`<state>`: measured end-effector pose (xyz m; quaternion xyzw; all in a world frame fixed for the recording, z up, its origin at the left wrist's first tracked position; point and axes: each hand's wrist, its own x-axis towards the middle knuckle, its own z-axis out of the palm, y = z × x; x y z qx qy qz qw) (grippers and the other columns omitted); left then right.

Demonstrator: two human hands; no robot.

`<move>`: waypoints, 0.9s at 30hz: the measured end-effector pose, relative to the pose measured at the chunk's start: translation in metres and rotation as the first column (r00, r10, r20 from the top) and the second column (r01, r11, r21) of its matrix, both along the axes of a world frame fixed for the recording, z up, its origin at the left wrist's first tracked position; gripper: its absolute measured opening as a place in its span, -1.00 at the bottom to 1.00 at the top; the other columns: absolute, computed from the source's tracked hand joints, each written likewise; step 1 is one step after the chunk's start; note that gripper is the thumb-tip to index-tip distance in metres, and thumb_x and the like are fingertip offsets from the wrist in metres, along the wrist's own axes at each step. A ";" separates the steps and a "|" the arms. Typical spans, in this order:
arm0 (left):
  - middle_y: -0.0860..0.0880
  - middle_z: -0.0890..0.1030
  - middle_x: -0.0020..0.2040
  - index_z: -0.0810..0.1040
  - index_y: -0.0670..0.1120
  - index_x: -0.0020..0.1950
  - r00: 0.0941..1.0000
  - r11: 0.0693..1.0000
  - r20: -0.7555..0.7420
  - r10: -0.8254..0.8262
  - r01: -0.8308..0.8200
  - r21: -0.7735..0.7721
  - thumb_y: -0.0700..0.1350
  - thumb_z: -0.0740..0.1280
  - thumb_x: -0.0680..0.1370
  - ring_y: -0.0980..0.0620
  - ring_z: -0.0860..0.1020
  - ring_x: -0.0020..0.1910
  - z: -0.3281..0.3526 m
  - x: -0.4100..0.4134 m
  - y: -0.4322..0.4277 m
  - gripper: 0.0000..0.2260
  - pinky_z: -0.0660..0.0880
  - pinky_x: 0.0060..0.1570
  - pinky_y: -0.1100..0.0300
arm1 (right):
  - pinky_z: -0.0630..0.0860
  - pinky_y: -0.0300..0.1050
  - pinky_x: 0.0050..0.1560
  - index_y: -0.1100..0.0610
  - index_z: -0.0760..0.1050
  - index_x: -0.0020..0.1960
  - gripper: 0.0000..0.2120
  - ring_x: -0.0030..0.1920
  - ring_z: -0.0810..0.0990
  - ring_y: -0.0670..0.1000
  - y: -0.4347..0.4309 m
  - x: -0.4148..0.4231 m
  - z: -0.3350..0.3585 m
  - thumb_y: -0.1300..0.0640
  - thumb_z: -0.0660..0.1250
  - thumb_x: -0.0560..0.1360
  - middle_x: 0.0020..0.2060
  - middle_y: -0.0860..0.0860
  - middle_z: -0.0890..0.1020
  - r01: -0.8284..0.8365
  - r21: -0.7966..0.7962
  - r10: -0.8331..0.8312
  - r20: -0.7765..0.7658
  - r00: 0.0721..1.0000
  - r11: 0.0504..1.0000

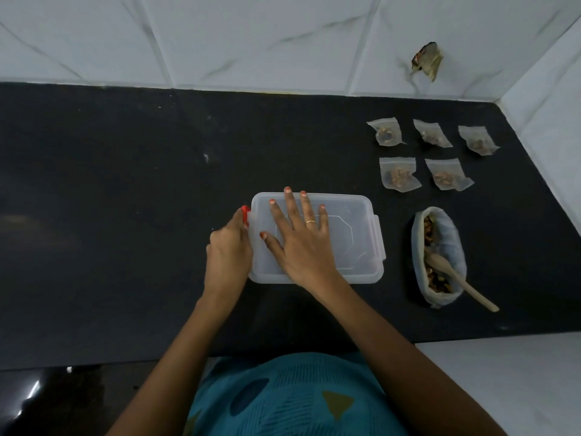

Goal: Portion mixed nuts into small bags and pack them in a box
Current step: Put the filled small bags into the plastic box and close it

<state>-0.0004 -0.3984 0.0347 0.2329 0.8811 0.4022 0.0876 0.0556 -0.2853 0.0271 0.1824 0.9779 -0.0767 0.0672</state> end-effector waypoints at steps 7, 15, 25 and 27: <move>0.06 0.56 -0.21 0.48 -0.09 0.11 0.892 0.983 0.448 0.057 -0.130 0.133 -0.20 0.12 0.62 0.22 0.57 -0.29 -0.015 -0.011 -0.010 -0.82 0.48 -0.39 0.43 | -0.35 0.10 0.37 -0.03 -0.19 0.50 -0.40 0.49 -0.24 0.09 0.001 0.001 0.002 -0.21 -0.07 0.57 0.51 0.01 -0.19 -0.002 -0.039 0.000 -0.045 0.999 0.999; -0.07 0.63 0.03 0.49 -0.03 0.25 0.779 0.918 0.627 -0.010 -0.242 0.315 0.00 0.09 0.63 -0.01 0.63 -0.04 -0.022 -0.023 0.006 -0.71 0.58 -0.05 0.06 | -0.16 0.07 0.43 0.01 0.23 0.42 -0.58 0.47 0.08 0.00 0.008 -0.008 0.022 -0.03 0.12 0.58 0.46 -0.03 0.19 0.092 -0.199 -0.132 -0.196 0.972 0.976; -0.06 0.66 -0.26 0.57 -0.04 0.01 0.589 0.838 0.789 -0.178 -0.330 0.435 0.26 -0.22 0.57 0.02 0.63 -0.23 -0.015 -0.025 0.029 -0.37 0.57 -0.17 0.14 | 0.23 -0.17 0.17 0.13 0.51 0.21 -0.73 0.15 0.44 0.01 0.029 -0.042 0.005 0.09 0.14 0.59 0.14 0.05 0.54 -0.010 -0.249 -0.074 -0.325 0.943 0.968; -0.07 0.66 -0.24 0.56 -0.04 0.03 0.580 0.838 0.793 -0.183 -0.330 0.435 0.28 -0.23 0.56 0.01 0.63 -0.24 -0.018 -0.026 0.029 -0.35 0.57 -0.17 0.13 | 0.24 -0.17 0.13 0.15 0.55 0.15 -0.75 0.11 0.45 0.02 0.028 -0.044 0.004 0.14 0.17 0.58 0.09 0.07 0.57 0.007 -0.279 -0.113 -0.365 0.924 0.960</move>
